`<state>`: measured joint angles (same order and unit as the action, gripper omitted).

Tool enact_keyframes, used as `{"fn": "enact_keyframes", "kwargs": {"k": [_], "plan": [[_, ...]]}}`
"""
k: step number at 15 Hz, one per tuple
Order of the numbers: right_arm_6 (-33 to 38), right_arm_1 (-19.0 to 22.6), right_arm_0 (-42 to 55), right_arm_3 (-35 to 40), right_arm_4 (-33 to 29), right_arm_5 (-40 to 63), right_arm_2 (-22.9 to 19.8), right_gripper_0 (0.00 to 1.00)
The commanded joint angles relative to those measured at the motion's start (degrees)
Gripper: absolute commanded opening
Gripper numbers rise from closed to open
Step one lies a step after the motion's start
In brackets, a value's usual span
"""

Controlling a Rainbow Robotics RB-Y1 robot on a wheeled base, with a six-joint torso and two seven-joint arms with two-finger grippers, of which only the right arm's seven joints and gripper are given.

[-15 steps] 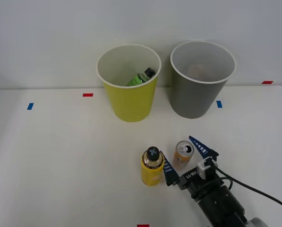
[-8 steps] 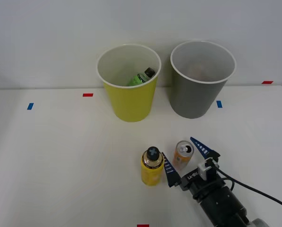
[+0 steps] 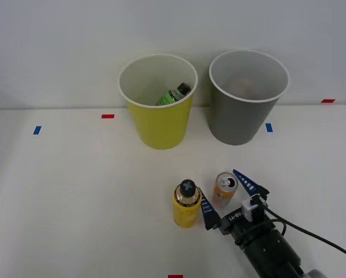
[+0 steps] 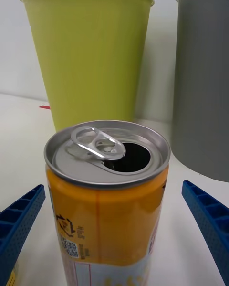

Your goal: Put cans in the gray bin, plastic bottles in the light green bin

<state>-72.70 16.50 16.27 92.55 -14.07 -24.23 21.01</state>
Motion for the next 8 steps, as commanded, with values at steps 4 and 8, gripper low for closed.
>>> {"fn": "enact_keyframes", "kwargs": {"k": [4, 8], "plan": [[-0.24, 0.03, -0.10, 0.00, 0.09, 0.06, -0.01, 0.07], [-0.51, -0.76, -0.19, 0.00, 0.80, 0.06, 0.08, 0.01]]}}
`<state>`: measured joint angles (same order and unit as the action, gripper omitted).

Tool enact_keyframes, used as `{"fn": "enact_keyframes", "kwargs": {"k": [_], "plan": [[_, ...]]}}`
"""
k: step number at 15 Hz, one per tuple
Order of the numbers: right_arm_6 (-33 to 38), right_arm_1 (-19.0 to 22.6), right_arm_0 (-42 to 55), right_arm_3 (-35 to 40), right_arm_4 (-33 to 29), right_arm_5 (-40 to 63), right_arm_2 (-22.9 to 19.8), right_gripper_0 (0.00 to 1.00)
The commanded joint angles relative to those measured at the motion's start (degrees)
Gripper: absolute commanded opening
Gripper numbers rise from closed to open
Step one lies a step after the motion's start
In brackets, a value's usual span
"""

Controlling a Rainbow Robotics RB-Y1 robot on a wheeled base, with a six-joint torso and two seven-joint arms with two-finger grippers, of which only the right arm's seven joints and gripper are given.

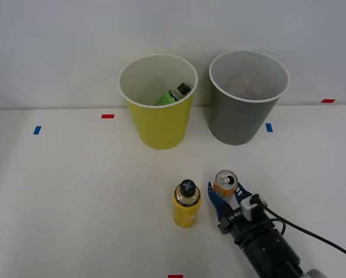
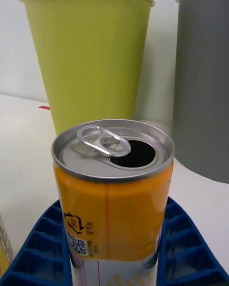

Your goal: Put cans in the gray bin, plastic bottles in the light green bin

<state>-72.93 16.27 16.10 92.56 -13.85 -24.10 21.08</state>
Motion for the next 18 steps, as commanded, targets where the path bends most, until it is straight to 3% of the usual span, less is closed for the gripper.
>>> {"fn": "enact_keyframes", "kwargs": {"k": [1, 10, 14, 18], "plan": [[-0.28, -0.62, -0.02, -0.01, 0.75, -0.07, 0.02, 0.01], [-0.55, 0.08, 1.48, -0.01, 2.86, -3.41, -0.51, 0.00], [-0.11, 2.89, 1.83, 0.78, 6.29, -7.36, -0.51, 0.00], [0.51, 6.06, 2.88, 7.11, 12.00, -7.28, -0.69, 0.00]]}}
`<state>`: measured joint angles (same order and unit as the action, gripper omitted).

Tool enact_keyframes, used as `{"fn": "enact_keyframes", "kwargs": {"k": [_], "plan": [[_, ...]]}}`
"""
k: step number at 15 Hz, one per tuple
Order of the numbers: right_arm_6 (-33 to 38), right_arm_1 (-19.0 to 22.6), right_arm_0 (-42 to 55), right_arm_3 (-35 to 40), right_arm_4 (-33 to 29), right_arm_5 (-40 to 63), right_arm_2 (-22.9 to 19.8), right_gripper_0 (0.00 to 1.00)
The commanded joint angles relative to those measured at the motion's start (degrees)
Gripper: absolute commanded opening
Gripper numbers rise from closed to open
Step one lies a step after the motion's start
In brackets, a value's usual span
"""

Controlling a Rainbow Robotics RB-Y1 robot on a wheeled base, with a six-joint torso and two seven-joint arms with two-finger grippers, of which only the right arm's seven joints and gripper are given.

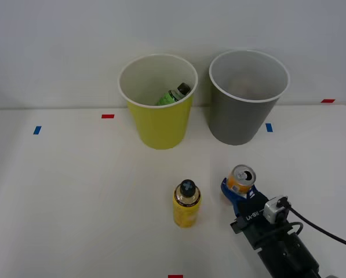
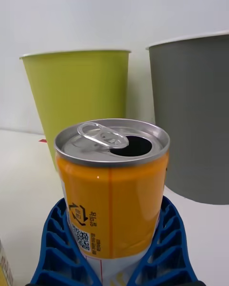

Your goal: Put cans in the gray bin, plastic bottles in the light green bin

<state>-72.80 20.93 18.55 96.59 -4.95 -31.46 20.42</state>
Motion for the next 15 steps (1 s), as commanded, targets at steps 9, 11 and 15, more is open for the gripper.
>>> {"fn": "enact_keyframes", "kwargs": {"k": [9, 11, 15], "plan": [[2.40, 2.27, -3.00, 20.31, 16.82, 12.03, -2.93, 0.00], [2.40, 0.95, -8.18, 20.48, 19.10, 16.08, -4.42, 0.00], [3.19, -1.69, -17.59, 20.48, 20.07, 26.80, -9.96, 0.00]]}}
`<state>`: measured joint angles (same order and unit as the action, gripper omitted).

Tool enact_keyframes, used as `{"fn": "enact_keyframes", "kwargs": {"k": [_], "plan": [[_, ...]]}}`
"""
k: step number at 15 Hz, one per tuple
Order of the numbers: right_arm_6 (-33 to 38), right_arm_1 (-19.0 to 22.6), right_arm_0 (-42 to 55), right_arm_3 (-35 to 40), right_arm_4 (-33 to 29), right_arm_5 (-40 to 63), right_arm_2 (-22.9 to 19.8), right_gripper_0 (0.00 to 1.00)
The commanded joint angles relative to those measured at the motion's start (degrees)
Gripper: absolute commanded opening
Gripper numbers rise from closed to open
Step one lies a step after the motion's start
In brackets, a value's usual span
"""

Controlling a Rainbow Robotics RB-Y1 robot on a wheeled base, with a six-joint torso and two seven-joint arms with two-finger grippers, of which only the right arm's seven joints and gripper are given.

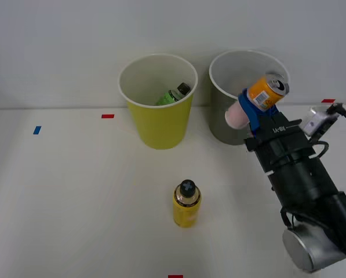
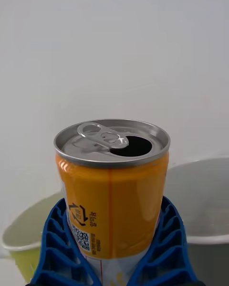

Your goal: Put cans in the gray bin, plastic bottles in the light green bin

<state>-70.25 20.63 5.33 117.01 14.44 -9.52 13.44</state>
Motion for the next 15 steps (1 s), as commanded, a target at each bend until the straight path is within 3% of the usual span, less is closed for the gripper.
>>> {"fn": "enact_keyframes", "kwargs": {"k": [1, 8, 15], "plan": [[1.08, -1.73, -6.56, 0.06, 0.94, 8.12, -4.56, 0.00], [1.79, -1.56, -17.98, -0.46, 1.47, 27.45, -11.59, 0.00], [0.12, -1.56, -24.75, -10.04, 0.76, 27.72, -12.03, 0.00]]}}
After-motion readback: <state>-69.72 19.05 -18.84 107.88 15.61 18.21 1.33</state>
